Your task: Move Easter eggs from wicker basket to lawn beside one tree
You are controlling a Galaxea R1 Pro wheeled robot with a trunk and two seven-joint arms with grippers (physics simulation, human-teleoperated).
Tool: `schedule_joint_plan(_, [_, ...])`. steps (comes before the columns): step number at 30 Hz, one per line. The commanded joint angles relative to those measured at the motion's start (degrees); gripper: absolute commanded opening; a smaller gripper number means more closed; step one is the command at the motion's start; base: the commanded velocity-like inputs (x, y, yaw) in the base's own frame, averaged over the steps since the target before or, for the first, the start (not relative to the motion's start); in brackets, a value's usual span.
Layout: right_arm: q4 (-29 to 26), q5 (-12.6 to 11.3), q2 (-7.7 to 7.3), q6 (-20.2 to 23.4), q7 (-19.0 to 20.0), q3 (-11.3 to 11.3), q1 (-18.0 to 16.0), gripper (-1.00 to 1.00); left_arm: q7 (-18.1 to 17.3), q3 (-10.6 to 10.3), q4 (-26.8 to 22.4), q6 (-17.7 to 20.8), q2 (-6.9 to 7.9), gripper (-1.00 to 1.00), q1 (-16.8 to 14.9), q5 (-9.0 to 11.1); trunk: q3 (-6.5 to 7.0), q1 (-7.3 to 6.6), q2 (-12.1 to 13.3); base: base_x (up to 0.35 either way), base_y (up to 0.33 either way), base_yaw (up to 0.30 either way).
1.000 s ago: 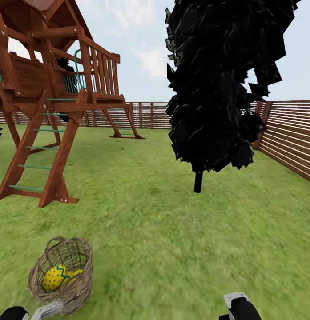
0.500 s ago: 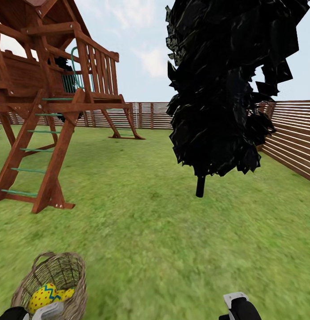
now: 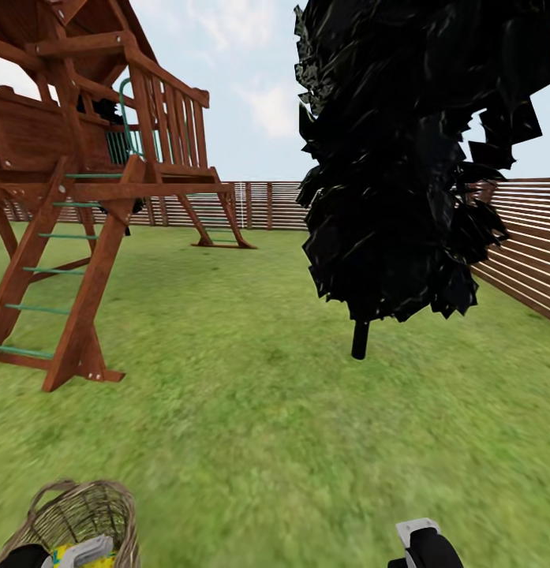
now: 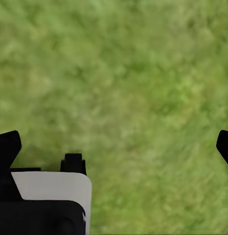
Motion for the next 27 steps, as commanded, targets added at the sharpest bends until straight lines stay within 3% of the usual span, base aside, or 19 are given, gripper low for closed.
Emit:
schedule_joint_plan(1, [-0.05, 0.25, -0.05, 0.29, -0.03, 0.18, -0.04, 1.00, -0.16, 0.10, -0.04, 0.28, -0.01, 1.00, -0.03, 0.05, -0.07, 0.03, -0.03, 0.329, 0.000, 0.000])
schedule_joint_plan(27, [0.13, 0.25, 0.02, 0.28, -0.03, 0.27, -0.04, 1.00, -0.25, 0.31, -0.21, 0.28, 0.87, 1.00, -0.03, 0.06, -0.07, 0.03, -0.03, 0.307, 0.011, 0.000])
